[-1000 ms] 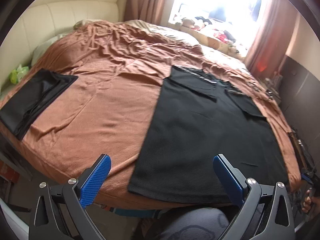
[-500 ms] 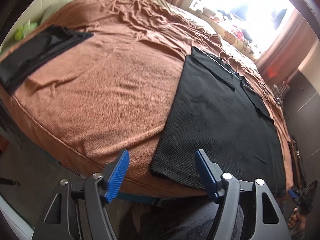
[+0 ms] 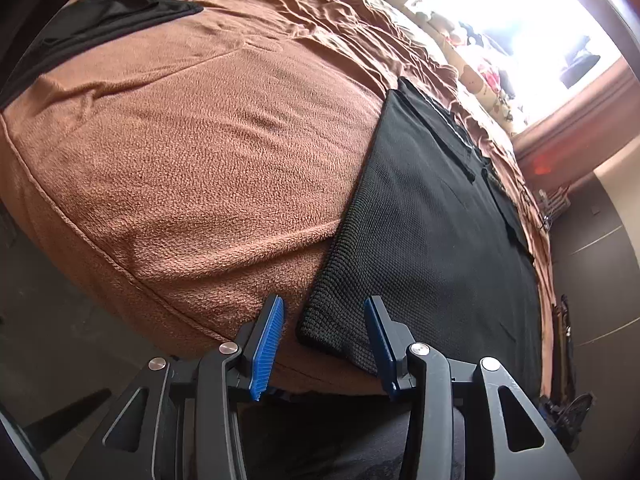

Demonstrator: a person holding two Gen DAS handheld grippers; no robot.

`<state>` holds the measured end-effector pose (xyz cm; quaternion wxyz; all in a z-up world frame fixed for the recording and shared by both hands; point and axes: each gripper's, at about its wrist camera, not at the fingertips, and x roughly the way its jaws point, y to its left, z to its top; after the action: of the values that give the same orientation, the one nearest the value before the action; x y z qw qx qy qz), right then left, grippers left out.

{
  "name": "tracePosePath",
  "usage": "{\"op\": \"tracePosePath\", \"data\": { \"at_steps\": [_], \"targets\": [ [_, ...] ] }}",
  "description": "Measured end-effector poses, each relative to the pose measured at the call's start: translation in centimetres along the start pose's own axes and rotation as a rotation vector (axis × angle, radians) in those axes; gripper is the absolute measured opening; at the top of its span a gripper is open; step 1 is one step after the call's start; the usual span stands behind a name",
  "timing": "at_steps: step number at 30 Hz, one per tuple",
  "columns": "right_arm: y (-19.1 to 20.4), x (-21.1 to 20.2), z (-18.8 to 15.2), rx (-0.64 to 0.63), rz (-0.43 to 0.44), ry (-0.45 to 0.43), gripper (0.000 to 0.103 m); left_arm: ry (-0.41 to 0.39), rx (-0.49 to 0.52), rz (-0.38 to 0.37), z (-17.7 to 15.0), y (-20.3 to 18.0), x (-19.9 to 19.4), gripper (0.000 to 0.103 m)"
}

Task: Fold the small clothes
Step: 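Close both grippers on the hem edge of the folded shirt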

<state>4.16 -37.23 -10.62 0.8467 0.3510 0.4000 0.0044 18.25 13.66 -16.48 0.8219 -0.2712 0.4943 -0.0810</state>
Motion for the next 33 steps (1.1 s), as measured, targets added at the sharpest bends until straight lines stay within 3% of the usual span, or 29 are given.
{"op": "tracePosePath", "data": {
  "at_steps": [7,11,16,23,29,33],
  "targets": [
    [-1.5,0.0,-0.5,0.07,0.081,-0.013,0.052,0.015,-0.077,-0.074,0.3,0.5,0.6,0.037],
    [-2.7,-0.2,-0.9,0.121,0.174,-0.027,0.05,0.03,-0.111,-0.123,-0.1,0.7,0.6,0.033],
    [-3.5,0.6,-1.9,0.149,0.243,-0.005,0.05,0.032,-0.114,-0.124,0.0,0.7,0.8,0.025],
    [-2.5,1.9,-1.7,0.143,0.275,0.003,0.05,0.027,-0.139,-0.139,0.5,0.7,1.2,0.024],
    [-2.7,1.2,-1.0,0.159,0.272,-0.087,0.05,0.028,-0.131,-0.147,0.2,0.2,1.4,0.024],
    [-3.3,2.0,-1.2,0.179,0.248,-0.071,0.046,0.019,-0.14,-0.144,0.4,0.4,1.7,0.018]
  ]
}}
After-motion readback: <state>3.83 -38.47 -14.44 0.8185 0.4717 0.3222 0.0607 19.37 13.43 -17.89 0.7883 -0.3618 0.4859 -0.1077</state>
